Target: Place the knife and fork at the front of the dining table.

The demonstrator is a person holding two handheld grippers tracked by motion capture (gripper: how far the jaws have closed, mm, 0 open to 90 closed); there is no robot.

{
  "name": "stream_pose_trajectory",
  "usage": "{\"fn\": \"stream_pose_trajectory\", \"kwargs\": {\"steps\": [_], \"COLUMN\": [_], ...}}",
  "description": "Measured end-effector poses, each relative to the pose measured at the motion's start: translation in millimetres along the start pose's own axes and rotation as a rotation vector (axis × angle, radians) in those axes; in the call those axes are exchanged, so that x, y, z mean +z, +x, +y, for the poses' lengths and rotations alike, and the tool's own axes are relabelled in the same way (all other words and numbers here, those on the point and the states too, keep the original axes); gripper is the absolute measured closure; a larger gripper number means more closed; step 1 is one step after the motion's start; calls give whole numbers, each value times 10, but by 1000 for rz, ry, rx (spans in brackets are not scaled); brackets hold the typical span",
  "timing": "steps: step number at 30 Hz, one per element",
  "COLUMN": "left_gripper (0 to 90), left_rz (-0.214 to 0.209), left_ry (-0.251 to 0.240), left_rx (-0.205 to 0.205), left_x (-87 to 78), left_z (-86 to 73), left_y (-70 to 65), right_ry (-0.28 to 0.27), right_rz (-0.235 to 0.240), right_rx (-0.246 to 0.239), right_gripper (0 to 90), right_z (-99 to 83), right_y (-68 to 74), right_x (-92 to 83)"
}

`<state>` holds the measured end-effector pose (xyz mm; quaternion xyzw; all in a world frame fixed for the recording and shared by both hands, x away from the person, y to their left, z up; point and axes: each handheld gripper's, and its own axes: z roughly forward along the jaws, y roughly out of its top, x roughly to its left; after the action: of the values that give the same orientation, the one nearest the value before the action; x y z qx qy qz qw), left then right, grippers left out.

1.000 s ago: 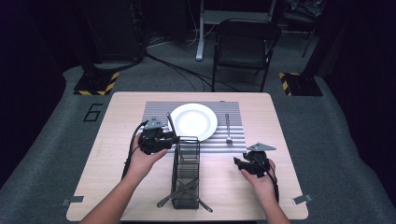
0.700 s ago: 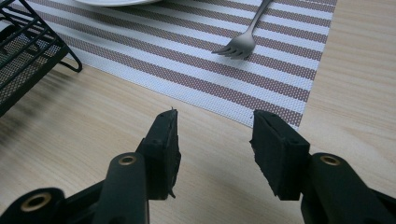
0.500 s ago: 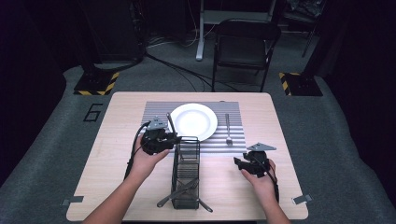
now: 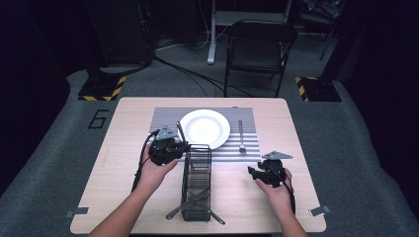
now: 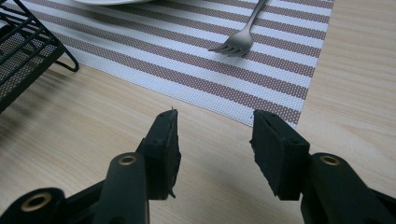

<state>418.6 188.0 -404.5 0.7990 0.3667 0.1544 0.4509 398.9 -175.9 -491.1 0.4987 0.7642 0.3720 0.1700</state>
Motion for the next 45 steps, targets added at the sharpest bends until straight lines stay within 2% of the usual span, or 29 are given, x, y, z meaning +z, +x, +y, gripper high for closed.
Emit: {"fn": "stream_pose_trajectory", "kwargs": {"steps": [6, 15, 19, 26, 35, 45], "left_gripper": [807, 816, 816, 818, 819, 820], "left_rz": [-11, -32, -26, -35, -35, -45], "left_ry": [-8, -19, -24, -1, 6, 19], "left_rx": [20, 22, 27, 26, 46, 37], "left_x": [-29, 0, 29, 33, -64, -212], "left_z": [-23, -11, 6, 48, 185, 324], "left_y": [-51, -86, -100, -120, -151, -160], "right_ry": [3, 6, 6, 5, 5, 4], "right_rz": [-1, 2, 2, 3, 9, 10], "right_rx": [0, -1, 4, 8, 9, 12], "right_gripper": [507, 507, 507, 507, 507, 508], "right_z": [-2, -4, -8, -10, -12, -13], "right_y": [-1, -8, -15, -25, -27, -28], "right_x": [5, 10, 12, 9, 14, 13]}}
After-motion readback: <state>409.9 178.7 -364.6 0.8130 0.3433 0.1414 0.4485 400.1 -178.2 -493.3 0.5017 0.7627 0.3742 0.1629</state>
